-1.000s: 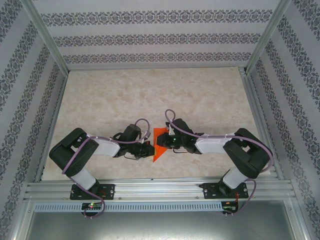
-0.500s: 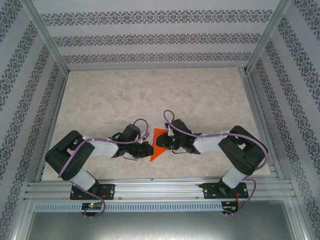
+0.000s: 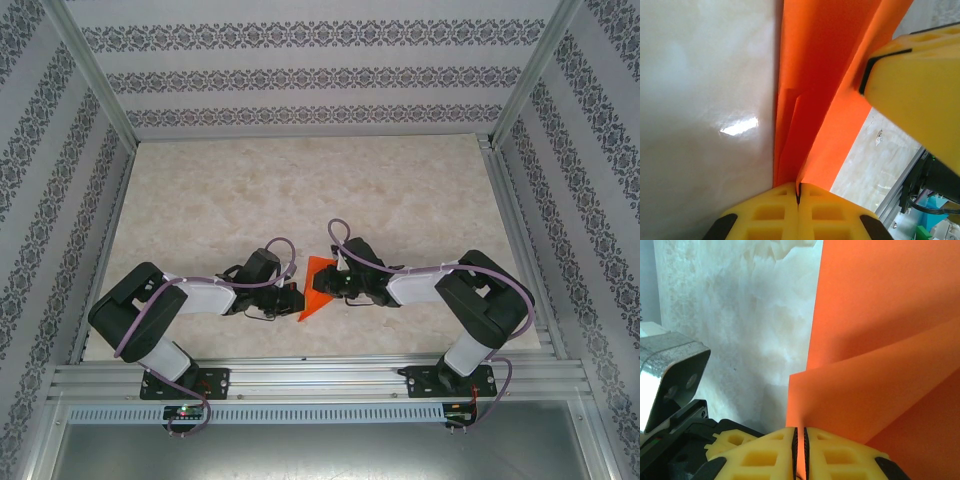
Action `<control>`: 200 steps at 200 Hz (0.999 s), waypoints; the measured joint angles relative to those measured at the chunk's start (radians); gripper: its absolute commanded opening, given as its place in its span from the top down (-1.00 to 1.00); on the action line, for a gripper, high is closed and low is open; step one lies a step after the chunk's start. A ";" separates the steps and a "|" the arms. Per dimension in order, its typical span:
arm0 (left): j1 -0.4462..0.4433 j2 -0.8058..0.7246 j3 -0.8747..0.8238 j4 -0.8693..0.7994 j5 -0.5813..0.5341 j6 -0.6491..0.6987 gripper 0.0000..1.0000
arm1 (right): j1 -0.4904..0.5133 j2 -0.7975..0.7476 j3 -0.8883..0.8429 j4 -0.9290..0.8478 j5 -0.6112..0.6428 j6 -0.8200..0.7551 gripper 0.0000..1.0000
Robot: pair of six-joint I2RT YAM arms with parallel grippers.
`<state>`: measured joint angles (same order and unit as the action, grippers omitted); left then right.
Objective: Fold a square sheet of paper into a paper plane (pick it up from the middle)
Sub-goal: Fourth fold the wing at the center of the table.
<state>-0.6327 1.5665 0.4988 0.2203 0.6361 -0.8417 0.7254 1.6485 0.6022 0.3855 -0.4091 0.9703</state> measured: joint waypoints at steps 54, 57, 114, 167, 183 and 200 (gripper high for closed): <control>0.000 0.007 0.000 0.008 0.008 -0.008 1.00 | -0.032 -0.131 -0.022 -0.014 0.014 -0.002 0.69; 0.000 0.007 0.000 0.008 0.008 -0.008 1.00 | -0.030 -0.134 -0.021 -0.014 0.013 -0.002 0.69; 0.000 0.005 -0.004 0.013 0.006 -0.026 1.00 | 0.011 -0.060 0.005 -0.007 -0.001 0.000 0.71; 0.000 -0.019 -0.026 0.026 -0.005 -0.025 0.78 | 0.010 0.011 0.019 0.008 -0.005 0.000 0.71; 0.000 -0.032 -0.026 0.007 -0.016 -0.014 0.67 | 0.010 0.011 0.019 0.015 -0.007 0.000 0.71; 0.000 -0.054 -0.025 -0.026 -0.028 0.000 0.56 | 0.011 0.011 0.019 0.016 -0.009 0.000 0.71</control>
<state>-0.6327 1.5124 0.4740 0.1944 0.6083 -0.8413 0.7361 1.6600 0.6212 0.4019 -0.4179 0.9707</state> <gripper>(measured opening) 0.183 0.146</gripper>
